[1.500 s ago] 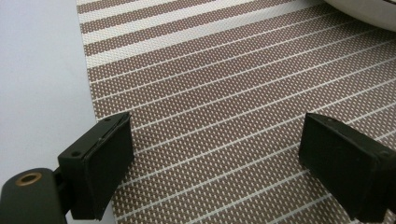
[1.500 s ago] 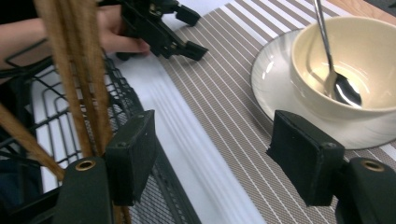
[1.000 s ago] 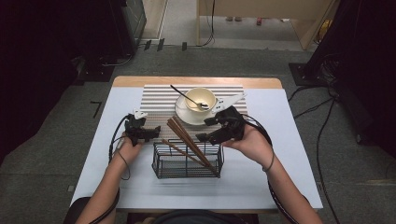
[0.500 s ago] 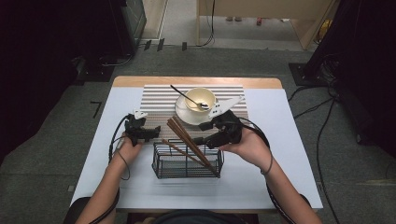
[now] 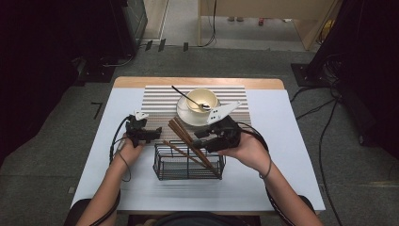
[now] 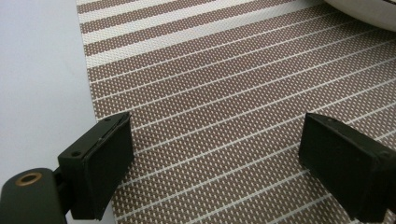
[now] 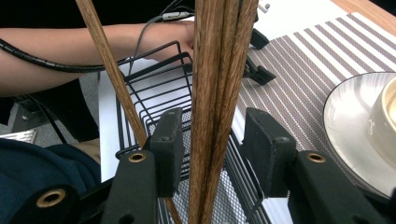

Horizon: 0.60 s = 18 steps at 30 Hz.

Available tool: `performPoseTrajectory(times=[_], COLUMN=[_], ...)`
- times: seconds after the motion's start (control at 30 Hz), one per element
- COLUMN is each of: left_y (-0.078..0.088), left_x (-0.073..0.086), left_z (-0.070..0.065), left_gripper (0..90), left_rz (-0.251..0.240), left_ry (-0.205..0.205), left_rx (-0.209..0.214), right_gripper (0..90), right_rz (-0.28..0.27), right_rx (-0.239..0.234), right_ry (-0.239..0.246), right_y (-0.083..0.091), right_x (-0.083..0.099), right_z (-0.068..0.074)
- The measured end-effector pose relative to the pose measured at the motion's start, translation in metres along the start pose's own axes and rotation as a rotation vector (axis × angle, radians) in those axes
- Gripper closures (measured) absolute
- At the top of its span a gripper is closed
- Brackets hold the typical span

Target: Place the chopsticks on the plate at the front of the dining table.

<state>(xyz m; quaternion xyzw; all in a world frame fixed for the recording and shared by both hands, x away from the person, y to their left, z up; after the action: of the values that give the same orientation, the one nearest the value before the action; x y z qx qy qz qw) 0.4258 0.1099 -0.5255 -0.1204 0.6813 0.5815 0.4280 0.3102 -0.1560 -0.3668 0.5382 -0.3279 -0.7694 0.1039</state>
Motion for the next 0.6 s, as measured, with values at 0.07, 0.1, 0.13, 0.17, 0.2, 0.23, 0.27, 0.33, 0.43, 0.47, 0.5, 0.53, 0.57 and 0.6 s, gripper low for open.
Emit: performPoseTrajectory(times=[0.07,0.1,0.13,0.17,0.2,0.23,0.27,0.33,0.43,0.47,0.5,0.53,0.57,0.6], left_y=[0.0,0.0,0.0,0.0,0.0,0.0,0.0001,0.0001,0.0001,0.0001,0.0001,0.0001,0.0001,0.0001], left_x=[0.0,0.0,0.0,0.0,0.0,0.0,0.0,0.0,0.0,0.0,0.0,0.0001,0.0,0.0001], left_z=[0.0001,0.0001,0.0001,0.0,0.0002,0.0001,0.0002,0.0002,0.0002,0.0002,0.0002,0.0002,0.0002,0.0002], left_gripper=[10.2,10.2,10.2,10.2,10.2,10.2,10.2,10.2,10.2,10.1,10.2,10.2,10.2,10.2], left_rz=[0.0,0.0,0.0,0.0,0.0,0.0,0.0,0.001,0.001,0.001,0.001,0.001,0.001,0.001], left_ry=[-0.001,-0.002,-0.001,0.0,-0.002,-0.001,-0.002,-0.003,-0.003,-0.003,-0.002,-0.002,-0.002,-0.002], left_rx=[0.0,0.0,0.0,0.0,0.0,-0.001,0.0,0.0,0.0,0.0,0.0,0.0,0.0,0.0], right_gripper=[60.0,60.9,62.9,63.6,65.4,66.6,68.5,69.1,71.4,71.6,71.9,72.9,72.9,73.6], right_rz=[0.002,-0.002,0.001,0.006,0.008,0.014,0.017,0.013,0.016,0.018,0.018,0.023,0.023,0.025], right_rx=[-0.001,-0.002,-0.008,-0.011,-0.009,-0.011,-0.01,-0.006,0.002,0.0,0.001,0.002,0.002,0.004], right_ry=[-0.005,-0.013,-0.02,-0.024,-0.024,-0.027,-0.033,-0.033,-0.033,-0.031,-0.029,-0.025,-0.025,-0.024], right_y=[-0.0001,-0.0004,-0.0012,-0.0018,-0.0026,-0.0034,-0.0038,-0.0043,-0.0061,-0.0067,-0.0074,-0.0089,-0.0089,-0.0096], right_x=[0.0006,0.0015,0.0027,0.0039,0.0051,0.0067,0.0081,0.0095,0.0099,0.0097,0.0092,0.0093,0.0093,0.0097], right_z=[0.0004,0.001,0.0011,0.0015,0.0018,0.0022,0.0026,0.0028,0.0037,0.0046,0.0057,0.0078,0.0078,0.0087])
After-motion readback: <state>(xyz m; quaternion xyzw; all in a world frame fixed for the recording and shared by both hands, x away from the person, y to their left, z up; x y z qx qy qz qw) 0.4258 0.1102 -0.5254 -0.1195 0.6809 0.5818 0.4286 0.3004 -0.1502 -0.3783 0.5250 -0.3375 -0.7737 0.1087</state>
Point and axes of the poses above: each handheld gripper's, and its own axes: y roughly backward along the jaws, x roughly out of its underside, z roughly to its left, the point moved 4 cm from there along -y, roughly forward along the jaws, and after that the axes turned 3 degrees about -y, right-handed, at the moved point
